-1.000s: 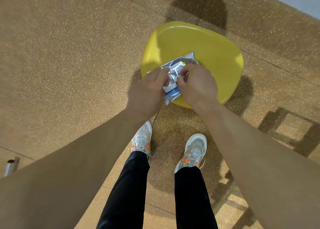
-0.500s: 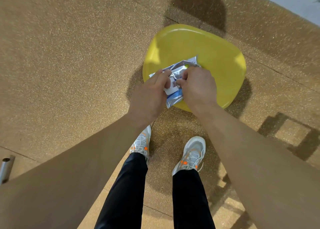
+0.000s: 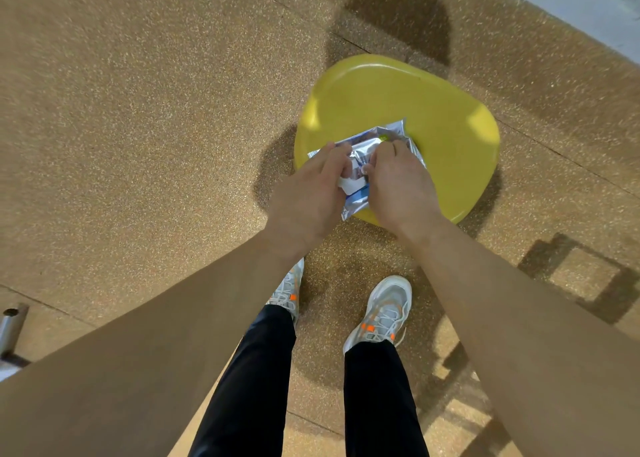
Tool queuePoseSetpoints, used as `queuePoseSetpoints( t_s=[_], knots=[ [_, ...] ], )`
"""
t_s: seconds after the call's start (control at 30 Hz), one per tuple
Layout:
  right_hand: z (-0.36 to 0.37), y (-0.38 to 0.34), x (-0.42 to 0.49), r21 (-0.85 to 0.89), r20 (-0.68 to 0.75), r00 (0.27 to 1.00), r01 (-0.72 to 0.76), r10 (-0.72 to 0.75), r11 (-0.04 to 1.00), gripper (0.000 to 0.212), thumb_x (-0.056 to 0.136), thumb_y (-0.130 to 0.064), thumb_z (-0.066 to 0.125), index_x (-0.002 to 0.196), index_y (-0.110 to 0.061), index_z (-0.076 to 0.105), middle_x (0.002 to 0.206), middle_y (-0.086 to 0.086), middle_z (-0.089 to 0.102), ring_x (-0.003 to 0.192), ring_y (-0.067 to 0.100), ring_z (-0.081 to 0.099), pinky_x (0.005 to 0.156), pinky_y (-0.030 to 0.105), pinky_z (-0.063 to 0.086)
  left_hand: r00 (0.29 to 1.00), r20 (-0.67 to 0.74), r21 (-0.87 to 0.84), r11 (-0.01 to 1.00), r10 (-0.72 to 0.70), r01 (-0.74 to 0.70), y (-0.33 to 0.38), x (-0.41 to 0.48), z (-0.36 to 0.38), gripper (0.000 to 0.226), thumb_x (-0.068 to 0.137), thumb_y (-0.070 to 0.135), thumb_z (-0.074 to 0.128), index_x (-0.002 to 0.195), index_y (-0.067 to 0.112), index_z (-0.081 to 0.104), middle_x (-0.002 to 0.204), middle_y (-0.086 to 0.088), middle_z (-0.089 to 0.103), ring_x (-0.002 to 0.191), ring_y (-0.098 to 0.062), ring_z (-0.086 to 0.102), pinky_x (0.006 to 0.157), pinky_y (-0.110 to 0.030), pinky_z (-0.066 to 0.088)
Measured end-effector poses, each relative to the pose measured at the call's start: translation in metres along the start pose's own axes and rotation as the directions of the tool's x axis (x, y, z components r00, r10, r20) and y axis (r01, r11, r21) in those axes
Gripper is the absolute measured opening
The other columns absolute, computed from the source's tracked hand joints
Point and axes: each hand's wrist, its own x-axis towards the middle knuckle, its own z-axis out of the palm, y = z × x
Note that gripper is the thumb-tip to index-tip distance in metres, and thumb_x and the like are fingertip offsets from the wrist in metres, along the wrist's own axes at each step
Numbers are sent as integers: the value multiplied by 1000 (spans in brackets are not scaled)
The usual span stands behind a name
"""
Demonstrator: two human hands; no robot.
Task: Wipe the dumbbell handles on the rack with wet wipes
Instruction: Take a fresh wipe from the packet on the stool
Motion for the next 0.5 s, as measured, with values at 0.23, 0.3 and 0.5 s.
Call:
queuePoseSetpoints(
  t_s=[0.23, 0.3, 0.5],
  knots=[
    [0, 13, -1, -22, -50, 994, 92, -93, 996, 11, 97, -6, 58, 104, -4, 65, 105, 18, 61, 84, 37, 62, 62, 38, 43, 999, -44, 12, 999, -32, 32, 10, -2, -1, 29, 89, 11, 60, 115, 20, 49, 124, 11, 59, 99, -18, 61, 62, -42, 52],
    [-2, 13, 2, -110, -9, 986, 164, -166, 980, 8, 88, 4, 66, 93, -3, 66, 93, 18, 62, 72, 39, 62, 53, 33, 36, 998, -50, 11, 999, -36, 37, 11, -2, -1, 31, 90, 12, 60, 117, 21, 49, 120, 11, 58, 94, -18, 60, 61, -41, 52],
    [-23, 9, 9, -201, 103, 945, 325, -310, 924, 12, 82, 14, 60, 89, 7, 65, 89, 27, 61, 77, 43, 62, 57, 37, 34, 998, -53, -4, 1000, -15, 14, 10, -2, -2, 35, 88, 9, 60, 121, 17, 52, 114, 9, 58, 90, -15, 57, 60, -42, 51]
  ],
)
